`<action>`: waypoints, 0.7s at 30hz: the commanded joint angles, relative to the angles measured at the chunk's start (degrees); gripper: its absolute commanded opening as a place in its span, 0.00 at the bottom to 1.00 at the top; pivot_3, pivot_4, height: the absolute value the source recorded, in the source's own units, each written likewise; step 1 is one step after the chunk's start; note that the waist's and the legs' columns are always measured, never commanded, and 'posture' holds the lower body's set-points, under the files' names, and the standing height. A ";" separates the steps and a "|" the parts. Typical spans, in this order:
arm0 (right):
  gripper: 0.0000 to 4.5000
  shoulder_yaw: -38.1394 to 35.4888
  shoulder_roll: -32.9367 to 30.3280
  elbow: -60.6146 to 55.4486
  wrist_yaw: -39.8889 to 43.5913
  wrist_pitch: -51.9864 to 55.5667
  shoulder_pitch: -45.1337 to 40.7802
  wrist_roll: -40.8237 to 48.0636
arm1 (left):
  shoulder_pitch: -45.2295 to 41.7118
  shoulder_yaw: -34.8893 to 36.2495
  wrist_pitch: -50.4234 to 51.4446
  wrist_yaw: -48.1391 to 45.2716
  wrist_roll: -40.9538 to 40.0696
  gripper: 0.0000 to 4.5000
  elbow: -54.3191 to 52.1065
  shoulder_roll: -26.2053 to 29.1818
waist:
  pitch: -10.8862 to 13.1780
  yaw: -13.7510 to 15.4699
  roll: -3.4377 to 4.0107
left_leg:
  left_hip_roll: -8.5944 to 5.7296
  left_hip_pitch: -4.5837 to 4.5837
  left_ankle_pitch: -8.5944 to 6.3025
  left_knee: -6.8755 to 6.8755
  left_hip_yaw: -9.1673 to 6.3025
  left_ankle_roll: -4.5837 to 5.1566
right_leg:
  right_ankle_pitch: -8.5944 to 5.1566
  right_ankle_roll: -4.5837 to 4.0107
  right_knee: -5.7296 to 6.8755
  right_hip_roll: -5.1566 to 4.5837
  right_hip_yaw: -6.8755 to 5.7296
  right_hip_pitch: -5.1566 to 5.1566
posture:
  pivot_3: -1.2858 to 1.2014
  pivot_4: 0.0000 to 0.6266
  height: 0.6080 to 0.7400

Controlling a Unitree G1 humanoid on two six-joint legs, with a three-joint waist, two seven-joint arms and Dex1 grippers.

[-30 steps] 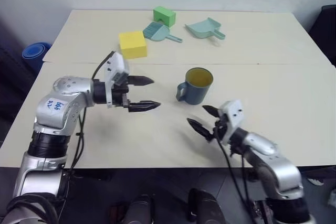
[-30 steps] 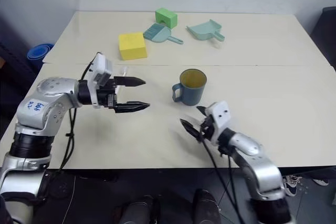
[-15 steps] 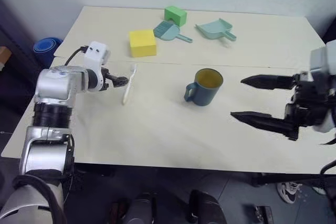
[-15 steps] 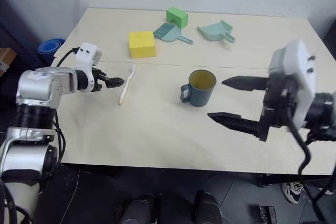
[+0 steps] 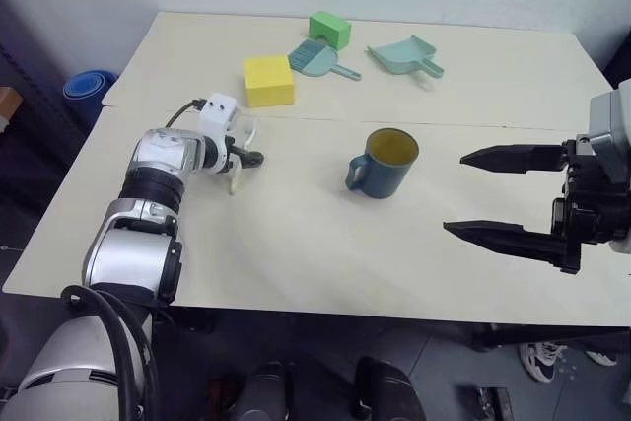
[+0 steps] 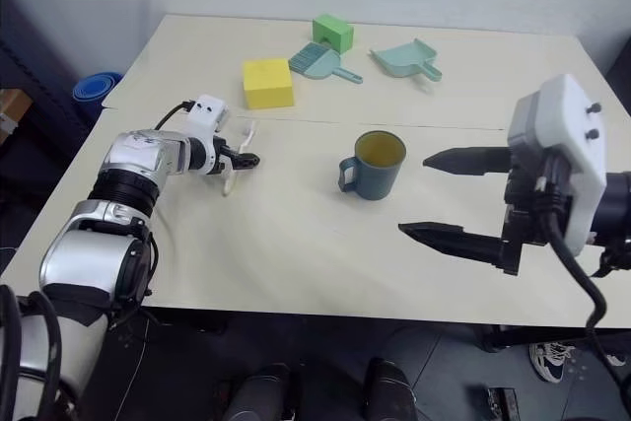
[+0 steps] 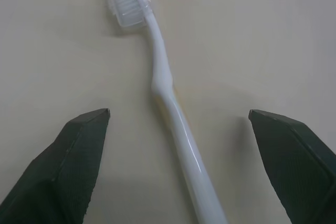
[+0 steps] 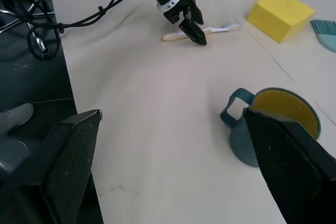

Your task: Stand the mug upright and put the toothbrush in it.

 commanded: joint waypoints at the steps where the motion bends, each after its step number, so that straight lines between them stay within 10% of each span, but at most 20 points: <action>1: 1.00 -3.59 0.93 -1.15 -1.88 -1.19 0.73 1.91 | -2.73 0.93 -1.69 0.21 1.13 1.00 3.19 -0.42 | -0.01 0.03 -0.01 | 0.00 0.00 0.00 0.00 0.00 0.00 | 0.00 0.00 0.00 0.00 0.00 0.00 | 0.52 0.24 1.00; 21: 1.00 -8.18 3.30 -5.35 -5.12 -3.65 8.82 1.48 | -9.90 7.53 9.63 1.16 -0.68 1.00 -1.83 7.12 | 0.27 0.24 -0.50 | 0.02 -0.08 0.00 0.03 -0.04 0.00 | 0.00 0.00 0.02 0.00 -0.01 -0.05 | 0.52 0.24 1.00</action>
